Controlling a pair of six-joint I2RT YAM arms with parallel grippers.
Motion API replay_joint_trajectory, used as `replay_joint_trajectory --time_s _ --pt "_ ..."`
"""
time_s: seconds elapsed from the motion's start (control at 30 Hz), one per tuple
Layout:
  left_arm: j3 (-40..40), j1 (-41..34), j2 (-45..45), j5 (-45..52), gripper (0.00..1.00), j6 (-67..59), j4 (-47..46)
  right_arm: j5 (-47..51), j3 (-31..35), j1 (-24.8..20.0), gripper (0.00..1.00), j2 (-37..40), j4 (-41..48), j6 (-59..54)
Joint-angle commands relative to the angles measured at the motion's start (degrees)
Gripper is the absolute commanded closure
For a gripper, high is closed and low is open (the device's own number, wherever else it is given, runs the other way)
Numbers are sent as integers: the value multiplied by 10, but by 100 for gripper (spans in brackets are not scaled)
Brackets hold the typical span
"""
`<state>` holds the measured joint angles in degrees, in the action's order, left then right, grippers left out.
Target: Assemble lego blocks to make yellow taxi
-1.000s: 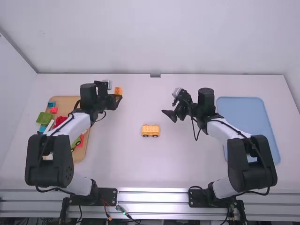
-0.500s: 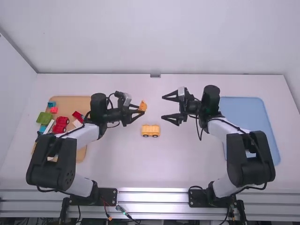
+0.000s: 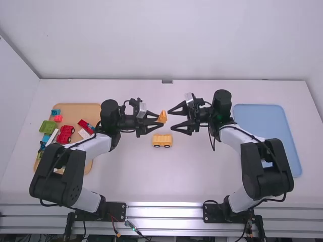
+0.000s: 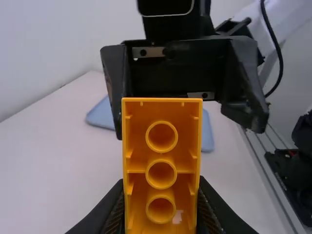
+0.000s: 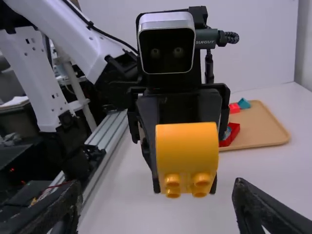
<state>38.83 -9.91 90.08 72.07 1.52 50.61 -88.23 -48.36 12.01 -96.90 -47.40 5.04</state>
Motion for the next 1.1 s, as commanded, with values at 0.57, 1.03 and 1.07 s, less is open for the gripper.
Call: replay_joint_trajectory --time_s 0.57,1.03,1.07 --pt "-1 -21 -10 -3 98 67 64 25 -31 27 44 -5 -9 24" --pt "-4 -20 -10 -10 98 66 52 32 -31 30 69 -5 -17 21" --pt "-5 -19 -10 -10 98 66 53 32 -31 31 71 -5 -17 20"
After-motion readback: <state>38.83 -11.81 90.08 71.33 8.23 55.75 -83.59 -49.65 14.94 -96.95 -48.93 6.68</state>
